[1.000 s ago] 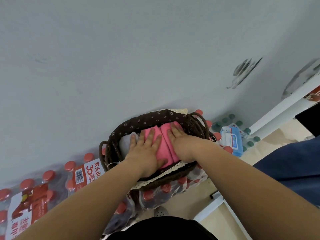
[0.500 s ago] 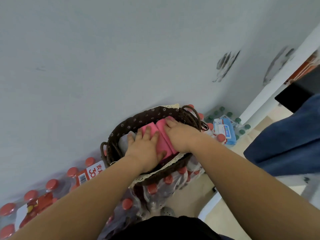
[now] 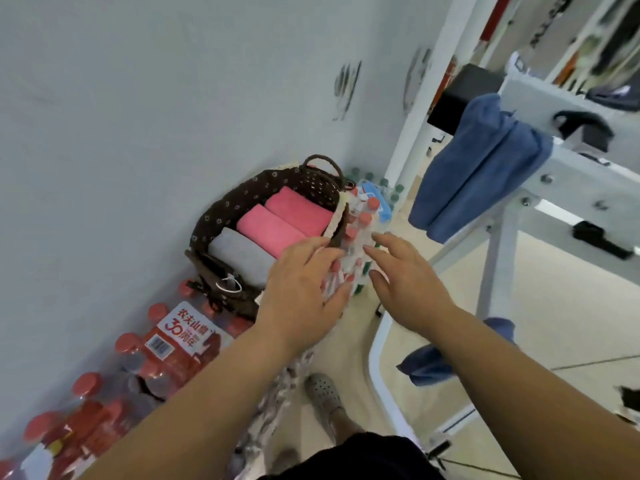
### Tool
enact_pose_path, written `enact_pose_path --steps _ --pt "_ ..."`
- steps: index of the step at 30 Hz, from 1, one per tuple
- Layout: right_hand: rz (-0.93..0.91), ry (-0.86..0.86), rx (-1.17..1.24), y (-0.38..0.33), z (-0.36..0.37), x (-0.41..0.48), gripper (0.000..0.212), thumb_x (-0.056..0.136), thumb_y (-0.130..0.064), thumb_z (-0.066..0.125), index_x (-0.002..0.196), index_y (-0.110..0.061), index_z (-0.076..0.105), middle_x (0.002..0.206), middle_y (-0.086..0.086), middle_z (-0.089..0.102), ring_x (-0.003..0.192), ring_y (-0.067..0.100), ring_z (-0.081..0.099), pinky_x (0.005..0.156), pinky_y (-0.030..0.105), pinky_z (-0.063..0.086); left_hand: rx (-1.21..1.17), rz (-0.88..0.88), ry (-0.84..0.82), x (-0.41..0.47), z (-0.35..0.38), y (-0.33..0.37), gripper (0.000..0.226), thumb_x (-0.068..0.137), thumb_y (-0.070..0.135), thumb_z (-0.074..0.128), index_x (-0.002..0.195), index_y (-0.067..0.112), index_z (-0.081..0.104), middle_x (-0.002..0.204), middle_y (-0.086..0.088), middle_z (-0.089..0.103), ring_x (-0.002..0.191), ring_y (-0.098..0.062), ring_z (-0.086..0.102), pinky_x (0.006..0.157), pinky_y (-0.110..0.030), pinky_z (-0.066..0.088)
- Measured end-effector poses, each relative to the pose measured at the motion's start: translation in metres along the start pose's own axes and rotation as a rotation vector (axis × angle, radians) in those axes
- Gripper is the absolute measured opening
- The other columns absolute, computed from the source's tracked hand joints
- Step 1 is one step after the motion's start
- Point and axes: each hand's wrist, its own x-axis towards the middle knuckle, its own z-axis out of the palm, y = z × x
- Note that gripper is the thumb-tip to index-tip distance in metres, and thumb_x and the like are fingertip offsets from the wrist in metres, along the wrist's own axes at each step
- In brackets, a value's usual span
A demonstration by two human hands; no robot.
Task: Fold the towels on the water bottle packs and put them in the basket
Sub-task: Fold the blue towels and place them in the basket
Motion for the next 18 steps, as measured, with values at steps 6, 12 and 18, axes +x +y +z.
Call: enact_pose_path --steps 6,12,18 --pt "0.377 -0.163 -0.047 0.032 -0.001 -0.112 0.049 0.093 -0.025 0.064 0.139 -0.012 0.055 0.153 0.014 0.042 0.141 0.039 0.036 0.116 0.047 0.03 -0.061 0.095 -0.277 -0.035 0.053 0.051 0.053 0.086 0.045 0.061 0.131 0.018 0.056 0.133 -0.002 0.053 0.125 -0.019 0.045 0.107 -0.033 0.034" --pt "0.648 -0.383 -0.114 0.075 -0.006 -0.197 0.072 0.096 -0.047 0.054 0.157 -0.022 0.023 0.167 0.009 0.006 0.152 0.03 0.009 0.122 0.044 0.017 -0.001 0.054 -0.647 -0.045 0.106 0.077 0.067 0.093 0.051 0.055 0.15 0.024 0.031 0.154 0.0 0.032 0.14 -0.02 0.03 0.114 -0.032 0.025" --pt "0.687 -0.349 -0.015 0.115 -0.003 -0.224 0.083 0.098 -0.044 0.051 0.159 -0.019 0.001 0.167 0.005 -0.009 0.154 0.027 0.0 0.122 0.039 0.011 -0.055 0.052 -0.766 -0.032 0.151 0.113 0.051 0.09 0.047 0.06 0.134 0.024 0.048 0.133 0.0 0.052 0.122 -0.021 0.049 0.1 -0.038 0.043"
